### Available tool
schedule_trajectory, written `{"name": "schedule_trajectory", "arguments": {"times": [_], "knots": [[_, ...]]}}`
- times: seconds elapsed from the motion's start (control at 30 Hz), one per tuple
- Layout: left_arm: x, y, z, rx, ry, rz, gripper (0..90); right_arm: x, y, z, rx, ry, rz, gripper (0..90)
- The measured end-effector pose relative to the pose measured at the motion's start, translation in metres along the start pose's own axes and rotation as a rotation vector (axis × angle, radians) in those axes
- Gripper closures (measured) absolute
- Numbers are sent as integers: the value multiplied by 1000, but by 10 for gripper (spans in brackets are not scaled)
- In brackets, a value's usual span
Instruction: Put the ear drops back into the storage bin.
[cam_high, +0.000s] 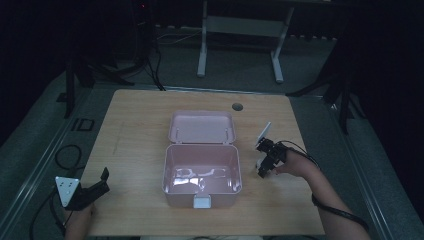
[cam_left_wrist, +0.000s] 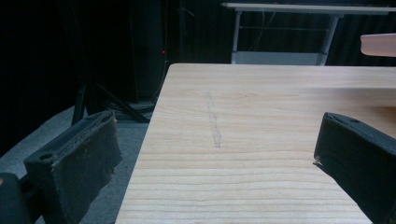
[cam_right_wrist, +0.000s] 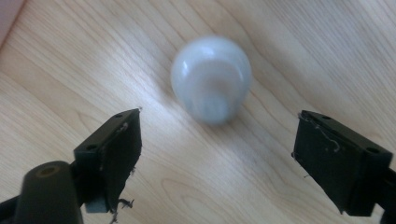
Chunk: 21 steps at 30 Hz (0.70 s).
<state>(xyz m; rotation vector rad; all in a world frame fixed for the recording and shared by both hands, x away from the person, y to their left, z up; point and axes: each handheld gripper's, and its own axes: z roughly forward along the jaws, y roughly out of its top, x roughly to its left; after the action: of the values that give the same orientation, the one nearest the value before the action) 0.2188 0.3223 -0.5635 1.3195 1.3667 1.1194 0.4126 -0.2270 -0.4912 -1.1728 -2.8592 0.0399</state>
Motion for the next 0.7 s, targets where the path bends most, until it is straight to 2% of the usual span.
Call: {"name": "schedule_trajectory", "arguments": {"times": [0.23, 0.3, 0.37, 0.7], "knots": [[0, 0, 0, -1, -6, 3, 4, 3, 17, 5, 16, -1, -7, 233], [0, 0, 0, -1, -7, 5, 5, 2, 20, 8, 29, 0, -10, 283], [0, 0, 0, 0, -8, 7, 5, 3, 22, 9, 40, 1, -13, 288], [-1, 0, 0, 1, -8, 9, 5, 4, 27, 14, 42, -12, -36, 434]]}}
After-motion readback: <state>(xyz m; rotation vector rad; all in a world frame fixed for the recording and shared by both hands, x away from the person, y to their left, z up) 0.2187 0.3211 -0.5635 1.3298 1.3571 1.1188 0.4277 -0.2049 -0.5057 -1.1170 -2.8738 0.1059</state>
